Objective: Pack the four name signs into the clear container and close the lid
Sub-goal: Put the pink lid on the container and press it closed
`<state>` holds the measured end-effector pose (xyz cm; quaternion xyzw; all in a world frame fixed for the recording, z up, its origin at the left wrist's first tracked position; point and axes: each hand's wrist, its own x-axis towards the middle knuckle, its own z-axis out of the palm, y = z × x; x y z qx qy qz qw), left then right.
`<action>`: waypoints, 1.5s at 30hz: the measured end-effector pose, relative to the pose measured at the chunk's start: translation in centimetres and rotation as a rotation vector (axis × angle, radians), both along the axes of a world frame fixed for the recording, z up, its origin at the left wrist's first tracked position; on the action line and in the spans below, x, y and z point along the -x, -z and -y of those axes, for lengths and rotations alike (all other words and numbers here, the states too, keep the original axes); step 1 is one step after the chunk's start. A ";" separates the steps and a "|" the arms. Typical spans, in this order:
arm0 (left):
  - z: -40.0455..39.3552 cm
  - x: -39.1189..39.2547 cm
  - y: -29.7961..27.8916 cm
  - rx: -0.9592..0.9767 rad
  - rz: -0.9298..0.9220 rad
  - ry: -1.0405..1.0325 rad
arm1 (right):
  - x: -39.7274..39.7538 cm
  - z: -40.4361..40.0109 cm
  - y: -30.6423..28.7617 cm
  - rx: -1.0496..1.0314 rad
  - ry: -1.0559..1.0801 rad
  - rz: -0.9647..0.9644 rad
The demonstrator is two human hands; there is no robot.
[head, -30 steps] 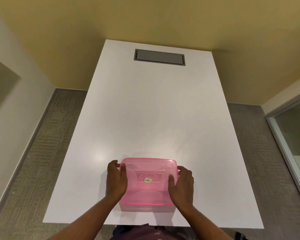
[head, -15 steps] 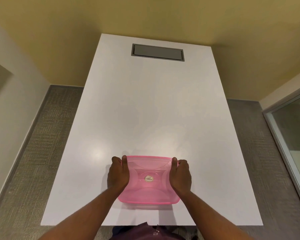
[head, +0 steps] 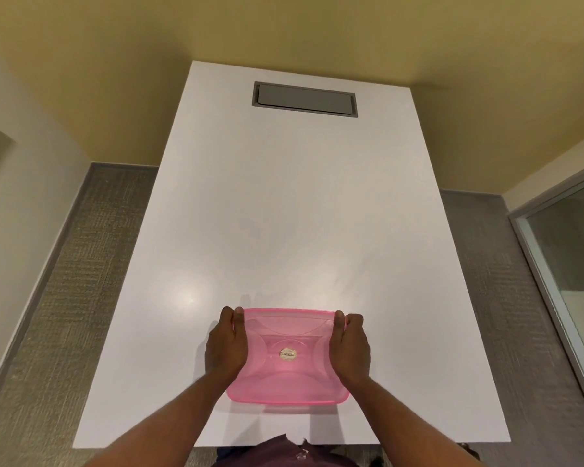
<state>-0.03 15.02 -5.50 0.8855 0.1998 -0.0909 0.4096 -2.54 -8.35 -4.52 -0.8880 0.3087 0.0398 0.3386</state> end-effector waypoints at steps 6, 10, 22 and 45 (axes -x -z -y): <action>0.0 -0.1 -0.2 -0.006 0.000 0.007 | -0.3 0.3 0.3 -0.023 0.000 -0.034; 0.1 -0.1 -0.4 -0.025 0.005 0.000 | -0.4 0.3 0.2 -0.008 -0.006 -0.001; -1.5 2.8 -0.6 0.050 -0.109 -0.016 | 2.6 1.8 -0.4 -0.009 -0.089 -0.157; 0.5 5.3 -0.7 -0.149 -0.052 -0.096 | 6.5 -0.1 1.1 0.064 0.029 -0.078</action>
